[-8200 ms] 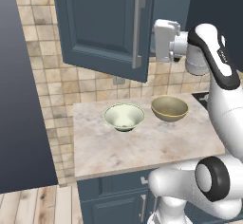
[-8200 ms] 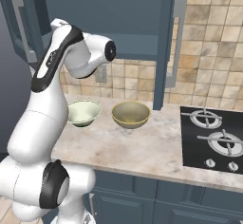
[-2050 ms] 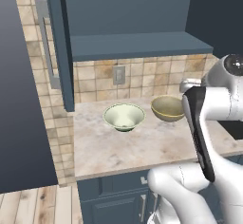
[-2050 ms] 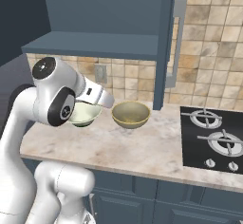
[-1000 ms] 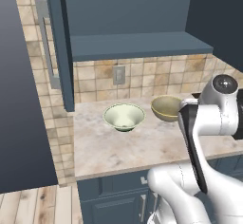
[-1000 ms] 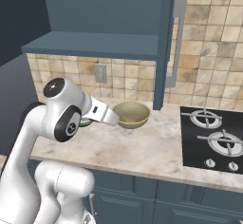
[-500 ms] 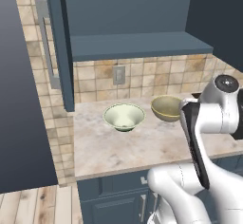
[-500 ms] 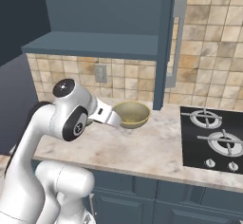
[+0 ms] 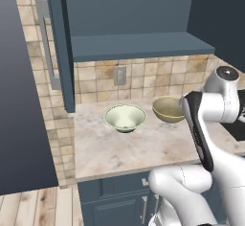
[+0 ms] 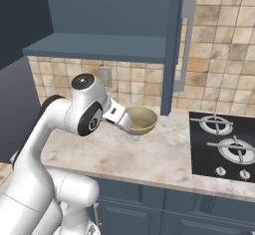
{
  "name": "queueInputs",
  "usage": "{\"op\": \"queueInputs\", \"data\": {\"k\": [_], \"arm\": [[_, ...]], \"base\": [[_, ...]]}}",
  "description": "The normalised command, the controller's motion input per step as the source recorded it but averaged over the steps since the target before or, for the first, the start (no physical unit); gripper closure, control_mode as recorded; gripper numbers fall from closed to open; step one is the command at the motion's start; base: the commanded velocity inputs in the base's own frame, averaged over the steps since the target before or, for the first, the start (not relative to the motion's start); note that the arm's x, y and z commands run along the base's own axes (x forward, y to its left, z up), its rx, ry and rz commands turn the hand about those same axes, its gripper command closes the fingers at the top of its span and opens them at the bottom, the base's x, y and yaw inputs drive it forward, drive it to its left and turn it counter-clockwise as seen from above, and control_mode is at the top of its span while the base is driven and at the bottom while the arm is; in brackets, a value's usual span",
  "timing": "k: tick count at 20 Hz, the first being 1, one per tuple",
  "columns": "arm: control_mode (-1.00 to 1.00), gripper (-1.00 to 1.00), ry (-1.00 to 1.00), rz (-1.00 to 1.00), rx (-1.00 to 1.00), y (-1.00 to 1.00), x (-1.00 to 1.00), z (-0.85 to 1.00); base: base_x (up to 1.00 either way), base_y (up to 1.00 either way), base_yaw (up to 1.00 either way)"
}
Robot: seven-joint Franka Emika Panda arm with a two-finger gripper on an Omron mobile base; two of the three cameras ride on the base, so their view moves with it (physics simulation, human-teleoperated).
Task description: Open the cabinet. Pick the bowls from the counter and place them in the cabinet. Then close the cabinet.
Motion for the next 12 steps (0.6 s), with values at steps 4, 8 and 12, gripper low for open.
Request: {"op": "queueInputs", "data": {"k": [4, 8, 12], "arm": [[-1.0, -1.0, 0.0, -0.01, 0.0, 0.0, 0.16, -0.14], [-1.0, -1.0, 0.01, -0.01, 0.01, 0.0, 0.05, -0.11], [-1.0, -1.0, 0.0, -0.01, 0.0, 0.0, 0.0, -0.21]], "base": [[0.0, 0.0, 0.0], [0.0, 0.0, 0.0], [0.0, 0.0, 0.0]]}}
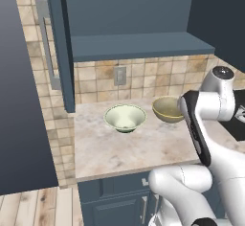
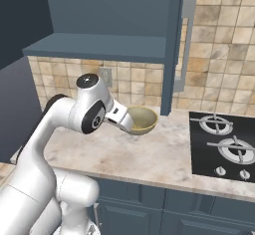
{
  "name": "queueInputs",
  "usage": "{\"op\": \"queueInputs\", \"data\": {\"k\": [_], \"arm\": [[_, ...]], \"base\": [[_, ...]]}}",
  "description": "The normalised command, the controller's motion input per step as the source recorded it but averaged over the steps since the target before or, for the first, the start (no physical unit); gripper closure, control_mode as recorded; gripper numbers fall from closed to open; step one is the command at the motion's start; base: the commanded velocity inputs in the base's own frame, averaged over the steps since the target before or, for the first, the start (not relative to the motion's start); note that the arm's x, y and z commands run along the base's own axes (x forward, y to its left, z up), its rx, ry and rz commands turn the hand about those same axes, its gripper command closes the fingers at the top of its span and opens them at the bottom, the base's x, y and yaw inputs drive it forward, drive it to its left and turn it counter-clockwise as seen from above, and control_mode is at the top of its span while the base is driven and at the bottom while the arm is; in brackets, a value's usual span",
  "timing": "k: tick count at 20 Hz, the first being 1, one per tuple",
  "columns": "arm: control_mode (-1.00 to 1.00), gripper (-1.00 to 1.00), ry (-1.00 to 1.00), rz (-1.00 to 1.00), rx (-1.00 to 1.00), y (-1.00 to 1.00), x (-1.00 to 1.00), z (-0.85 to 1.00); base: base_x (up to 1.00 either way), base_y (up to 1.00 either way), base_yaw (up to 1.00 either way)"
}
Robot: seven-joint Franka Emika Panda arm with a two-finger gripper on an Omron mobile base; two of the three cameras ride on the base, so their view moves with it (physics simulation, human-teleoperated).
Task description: Open the cabinet. Pick the bowls from the counter and place them in the cabinet. Then close the cabinet.
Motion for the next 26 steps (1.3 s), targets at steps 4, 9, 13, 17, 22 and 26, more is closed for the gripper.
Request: {"op": "queueInputs", "data": {"k": [4, 9, 13, 17, 22, 26], "arm": [[-1.0, -1.0, 0.01, -0.01, 0.01, 0.0, 0.04, -0.29], [-1.0, -1.0, 0.05, -0.03, 0.06, -0.06, 0.09, -0.11], [-1.0, -1.0, 0.1, -0.16, 0.09, -0.08, 0.17, -0.02], [-1.0, -1.0, 0.04, -0.15, 0.07, -0.09, 0.05, -0.06], [-1.0, -1.0, 0.0, -0.11, 0.02, -0.04, 0.05, -0.13], [-1.0, -1.0, 0.0, -0.09, 0.0, -0.01, 0.09, -0.21]], "base": [[0.0, 0.0, 0.0], [0.0, 0.0, 0.0], [0.0, 0.0, 0.0], [0.0, 0.0, 0.0], [0.0, 0.0, 0.0], [0.0, 0.0, 0.0]]}}
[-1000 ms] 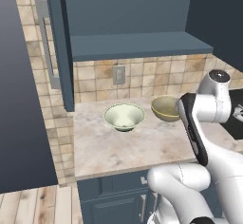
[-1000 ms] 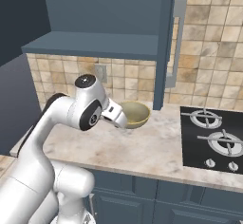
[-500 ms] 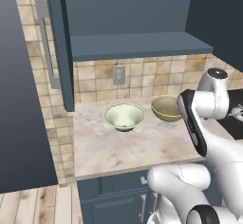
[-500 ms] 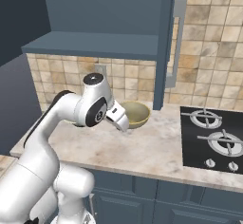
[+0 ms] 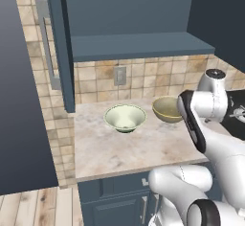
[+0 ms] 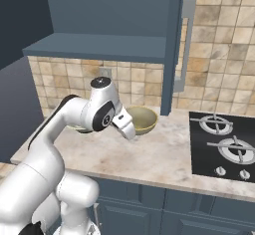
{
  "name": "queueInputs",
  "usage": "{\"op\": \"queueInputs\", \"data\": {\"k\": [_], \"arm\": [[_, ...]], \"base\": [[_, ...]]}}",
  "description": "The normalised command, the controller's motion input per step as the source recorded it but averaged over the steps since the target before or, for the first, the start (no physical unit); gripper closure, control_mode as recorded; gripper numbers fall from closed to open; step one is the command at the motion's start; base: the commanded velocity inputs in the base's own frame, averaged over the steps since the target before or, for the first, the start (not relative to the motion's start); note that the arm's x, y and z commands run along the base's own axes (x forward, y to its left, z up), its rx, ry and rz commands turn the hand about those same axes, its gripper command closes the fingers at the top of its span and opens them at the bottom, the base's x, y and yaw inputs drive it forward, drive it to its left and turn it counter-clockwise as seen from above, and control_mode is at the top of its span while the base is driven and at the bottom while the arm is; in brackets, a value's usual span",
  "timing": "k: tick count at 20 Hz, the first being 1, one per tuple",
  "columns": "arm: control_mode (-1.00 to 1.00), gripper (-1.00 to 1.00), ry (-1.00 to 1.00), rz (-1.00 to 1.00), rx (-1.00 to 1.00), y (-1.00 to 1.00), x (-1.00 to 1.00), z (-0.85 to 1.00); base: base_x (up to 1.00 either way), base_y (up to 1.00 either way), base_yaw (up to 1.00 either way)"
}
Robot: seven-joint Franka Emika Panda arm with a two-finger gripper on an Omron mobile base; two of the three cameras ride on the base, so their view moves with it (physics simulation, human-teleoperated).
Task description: Open the cabinet. Pick the bowls from the counter and place them in the cabinet. Then close the cabinet.
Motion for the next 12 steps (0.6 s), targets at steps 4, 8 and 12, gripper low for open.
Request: {"op": "queueInputs", "data": {"k": [4, 8, 12], "arm": [[-1.0, -1.0, 0.0, -0.06, 0.01, -0.02, 0.15, -0.14], [-1.0, -1.0, 0.0, -0.01, 0.0, -0.02, 0.18, -0.06], [-1.0, -1.0, 0.03, 0.0, 0.01, -0.04, 0.23, -0.01]], "base": [[0.0, 0.0, 0.0], [0.0, 0.0, 0.0], [0.0, 0.0, 0.0]]}}
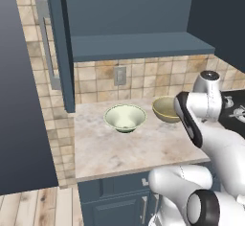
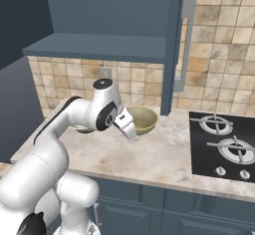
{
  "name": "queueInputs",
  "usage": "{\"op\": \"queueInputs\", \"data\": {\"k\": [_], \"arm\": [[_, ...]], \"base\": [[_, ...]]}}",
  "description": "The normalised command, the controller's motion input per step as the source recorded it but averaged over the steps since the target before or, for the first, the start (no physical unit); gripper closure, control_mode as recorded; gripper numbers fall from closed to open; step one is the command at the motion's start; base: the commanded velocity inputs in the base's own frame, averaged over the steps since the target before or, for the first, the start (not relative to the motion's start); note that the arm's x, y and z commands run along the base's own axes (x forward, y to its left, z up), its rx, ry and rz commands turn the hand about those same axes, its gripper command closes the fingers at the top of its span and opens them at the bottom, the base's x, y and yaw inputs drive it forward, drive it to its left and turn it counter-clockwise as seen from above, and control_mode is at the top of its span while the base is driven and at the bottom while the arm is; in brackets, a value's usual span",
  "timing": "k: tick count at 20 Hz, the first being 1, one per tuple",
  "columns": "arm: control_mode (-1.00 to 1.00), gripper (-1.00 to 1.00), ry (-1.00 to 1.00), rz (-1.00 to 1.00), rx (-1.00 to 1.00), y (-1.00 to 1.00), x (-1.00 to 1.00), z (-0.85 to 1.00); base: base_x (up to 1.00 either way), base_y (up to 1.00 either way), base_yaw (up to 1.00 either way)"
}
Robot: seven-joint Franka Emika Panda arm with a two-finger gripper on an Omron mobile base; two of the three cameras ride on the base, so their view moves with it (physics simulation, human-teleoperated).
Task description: Open the cabinet. Pick the bowls from the counter and place them in the cabinet. Then close the cabinet.
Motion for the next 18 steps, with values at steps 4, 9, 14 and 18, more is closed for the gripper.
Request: {"op": "queueInputs", "data": {"k": [4, 9, 14, 18], "arm": [[-1.0, -1.0, 0.02, 0.0, 0.0, -0.02, 0.26, -0.01], [-1.0, -1.0, 0.0, 0.0, 0.0, 0.0, 0.31, -0.1], [-1.0, -1.0, 0.0, 0.0, 0.01, -0.06, 0.32, -0.16], [-1.0, -1.0, 0.0, 0.0, 0.02, -0.09, 0.31, -0.23]], "base": [[0.0, 0.0, 0.0], [0.0, 0.0, 0.0], [0.0, 0.0, 0.0], [0.0, 0.0, 0.0]]}}
